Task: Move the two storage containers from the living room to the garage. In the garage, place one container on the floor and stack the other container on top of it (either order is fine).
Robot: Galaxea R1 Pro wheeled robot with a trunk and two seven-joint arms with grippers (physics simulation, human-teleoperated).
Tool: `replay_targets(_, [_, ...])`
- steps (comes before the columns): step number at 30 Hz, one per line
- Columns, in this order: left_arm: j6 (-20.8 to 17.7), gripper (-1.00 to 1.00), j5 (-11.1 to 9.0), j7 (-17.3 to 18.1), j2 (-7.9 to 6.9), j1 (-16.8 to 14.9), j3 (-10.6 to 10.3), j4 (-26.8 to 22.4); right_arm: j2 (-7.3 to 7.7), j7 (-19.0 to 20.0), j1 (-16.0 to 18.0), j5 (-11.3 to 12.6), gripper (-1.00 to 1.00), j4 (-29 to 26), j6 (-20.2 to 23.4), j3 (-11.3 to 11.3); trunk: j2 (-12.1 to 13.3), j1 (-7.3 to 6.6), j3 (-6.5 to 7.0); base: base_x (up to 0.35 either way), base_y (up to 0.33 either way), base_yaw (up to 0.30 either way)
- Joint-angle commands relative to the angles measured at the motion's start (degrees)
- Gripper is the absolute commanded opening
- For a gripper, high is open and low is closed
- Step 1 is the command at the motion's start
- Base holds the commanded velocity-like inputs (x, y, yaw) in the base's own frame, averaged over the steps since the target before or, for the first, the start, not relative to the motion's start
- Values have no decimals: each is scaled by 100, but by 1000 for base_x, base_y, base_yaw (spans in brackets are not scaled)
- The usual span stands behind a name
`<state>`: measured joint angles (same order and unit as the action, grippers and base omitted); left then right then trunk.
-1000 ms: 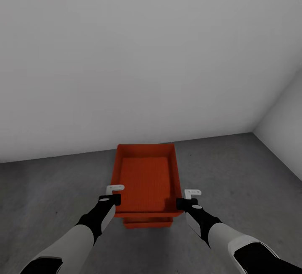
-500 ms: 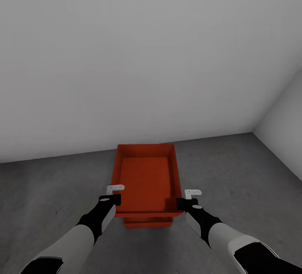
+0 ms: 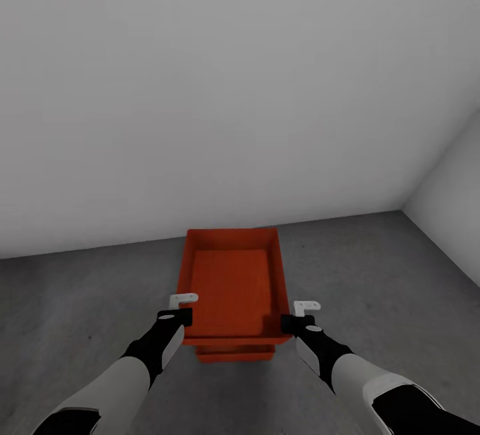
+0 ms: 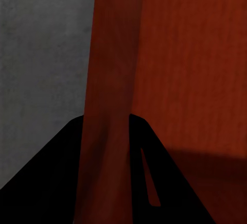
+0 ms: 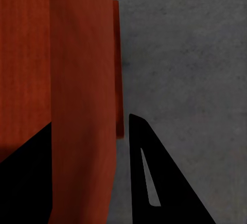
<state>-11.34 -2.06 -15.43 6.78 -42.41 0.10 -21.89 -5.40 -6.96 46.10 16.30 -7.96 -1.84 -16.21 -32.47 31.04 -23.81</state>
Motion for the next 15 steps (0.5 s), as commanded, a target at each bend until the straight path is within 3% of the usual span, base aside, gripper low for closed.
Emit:
replay_targets(1, [-52, -100, 65, -242, -2, -4, 113, -15, 92, -200, 4, 4, -100, -4, -27, 159, -7, 2, -7, 0, 0, 0])
replay_targets(9, [-46, -100, 65, -241, -1, -4, 113, -15, 93, -200, 4, 4, -100, -4, -27, 161, -7, 2, -7, 0, 0, 0])
replay_targets(15, [-48, -100, 65, -241, -3, -4, 113, -9, 94, -200, 4, 2, -100, -4, -27, 162, -248, 133, -114, 0, 0, 0])
